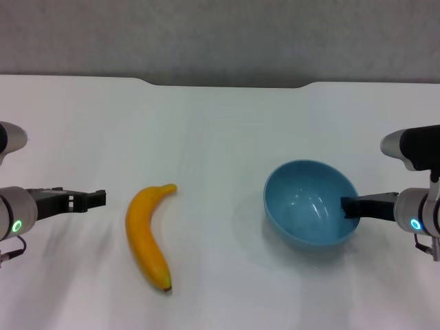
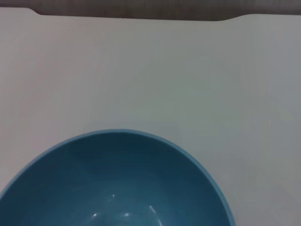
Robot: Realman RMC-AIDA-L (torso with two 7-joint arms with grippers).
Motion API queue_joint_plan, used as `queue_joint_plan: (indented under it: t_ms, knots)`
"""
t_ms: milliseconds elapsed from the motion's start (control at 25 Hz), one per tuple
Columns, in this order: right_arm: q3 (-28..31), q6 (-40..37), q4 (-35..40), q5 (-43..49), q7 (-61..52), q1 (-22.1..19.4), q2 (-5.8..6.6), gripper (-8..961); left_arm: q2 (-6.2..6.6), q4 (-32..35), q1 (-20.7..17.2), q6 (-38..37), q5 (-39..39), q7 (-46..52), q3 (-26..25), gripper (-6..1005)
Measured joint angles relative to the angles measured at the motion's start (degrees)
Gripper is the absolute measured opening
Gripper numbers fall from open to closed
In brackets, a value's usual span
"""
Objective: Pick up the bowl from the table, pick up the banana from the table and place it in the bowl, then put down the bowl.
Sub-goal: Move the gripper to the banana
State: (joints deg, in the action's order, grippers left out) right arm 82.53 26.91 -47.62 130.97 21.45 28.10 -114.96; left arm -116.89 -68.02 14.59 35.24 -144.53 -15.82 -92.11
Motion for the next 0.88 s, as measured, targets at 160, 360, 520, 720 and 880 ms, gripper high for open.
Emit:
queue_joint_plan:
  t_ms: [160, 360, 520, 720, 880]
  knots:
    - [0.0, -0.4, -2.0, 0.2, 0.1, -1.4, 0.0, 58, 0.0, 0.0, 0.1, 0.0, 0.1, 0.0, 0.3, 897]
    - [0.0, -0.9, -3.8, 0.3, 0.2, -2.1, 0.17, 48, 0.08, -0.9, 1.6, 1.8, 0.1, 1.1, 0.7, 896]
    - [0.1, -0.9, -5.6, 0.5, 0.9, -1.7, 0.24, 35, 0.35, -3.2, 3.2, 6.3, -0.4, 3.2, 0.3, 893]
    - [2.2, -0.9, -7.8, 0.6, 3.2, -2.1, 0.11, 35, 0.29, -4.5, 3.6, 8.5, -0.5, 5.5, 0.8, 893]
    - [2.8, -0.9, -9.7, 0.6, 3.9, -2.2, 0.11, 36, 0.17, -5.0, 3.6, 9.1, -0.6, 7.2, 1.6, 895]
